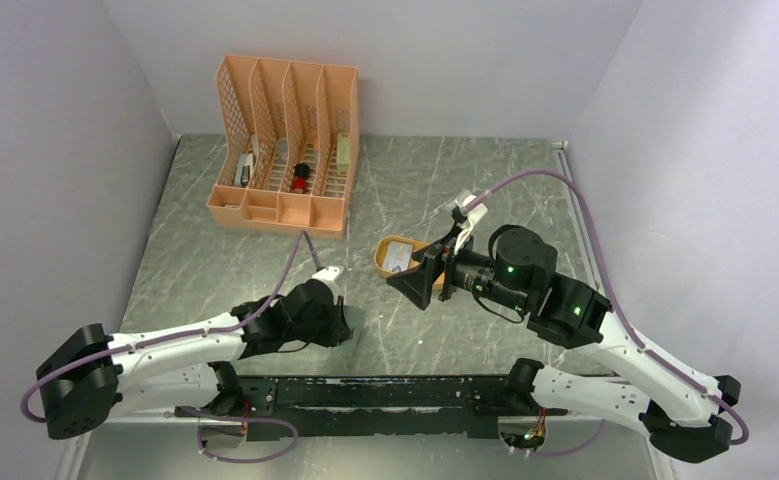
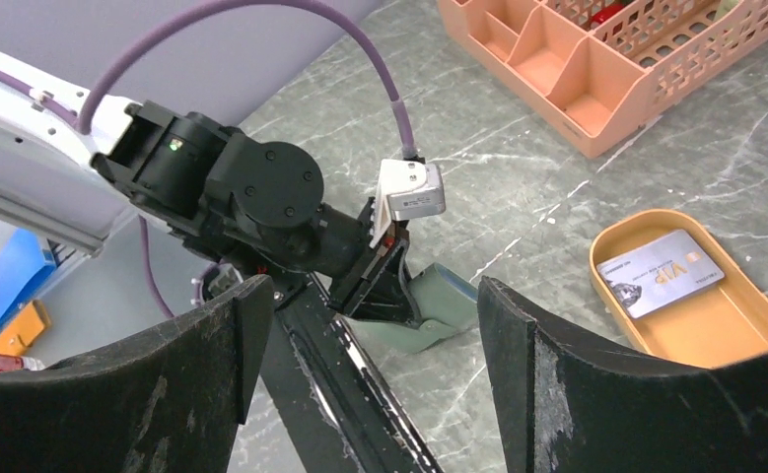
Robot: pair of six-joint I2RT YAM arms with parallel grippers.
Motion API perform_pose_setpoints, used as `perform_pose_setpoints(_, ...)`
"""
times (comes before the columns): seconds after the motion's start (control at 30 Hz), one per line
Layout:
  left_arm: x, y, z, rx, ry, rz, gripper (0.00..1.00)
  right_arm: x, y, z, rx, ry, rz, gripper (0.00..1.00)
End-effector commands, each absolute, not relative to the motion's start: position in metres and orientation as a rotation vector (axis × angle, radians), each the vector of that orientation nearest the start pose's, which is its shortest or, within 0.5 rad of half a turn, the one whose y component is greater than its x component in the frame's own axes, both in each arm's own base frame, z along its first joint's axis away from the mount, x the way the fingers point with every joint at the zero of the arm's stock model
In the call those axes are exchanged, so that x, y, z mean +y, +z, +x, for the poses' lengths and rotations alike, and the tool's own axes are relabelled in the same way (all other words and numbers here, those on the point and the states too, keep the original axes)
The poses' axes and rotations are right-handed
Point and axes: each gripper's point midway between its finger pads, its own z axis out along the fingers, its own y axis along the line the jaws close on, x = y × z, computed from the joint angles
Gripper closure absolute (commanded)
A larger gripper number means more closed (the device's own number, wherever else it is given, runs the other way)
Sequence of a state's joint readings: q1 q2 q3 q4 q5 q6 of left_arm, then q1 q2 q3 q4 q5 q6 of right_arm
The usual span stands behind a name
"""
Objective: Put the credit cards into the card holder
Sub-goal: Place the card holder at the center of the board.
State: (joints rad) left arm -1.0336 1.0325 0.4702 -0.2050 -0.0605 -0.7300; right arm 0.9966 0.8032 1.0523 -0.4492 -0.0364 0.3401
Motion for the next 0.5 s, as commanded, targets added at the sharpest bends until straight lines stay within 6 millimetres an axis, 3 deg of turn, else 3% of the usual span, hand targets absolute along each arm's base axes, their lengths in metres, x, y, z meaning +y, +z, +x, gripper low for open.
perform_pose_setpoints(0.0, -0.255, 0.058, 0.147, 2.413, -0.762, 0.276, 0.95, 0.258, 0.340, 0.150, 1.746, 0.981, -0.575, 0.21)
perform_pose_setpoints(0.3, -0.233, 0.020, 0.152, 2.510, -0.615, 0.208, 0.95, 0.250, 0.330, 0.156, 1.780, 0.922, -0.535, 0.21)
perform_pose_setpoints(0.47, -0.221, 0.011, 0.152, 2.533, -0.549, 0.186, 0.68, 0.245, 0.330, 0.160, 1.782, 0.893, -0.517, 0.21)
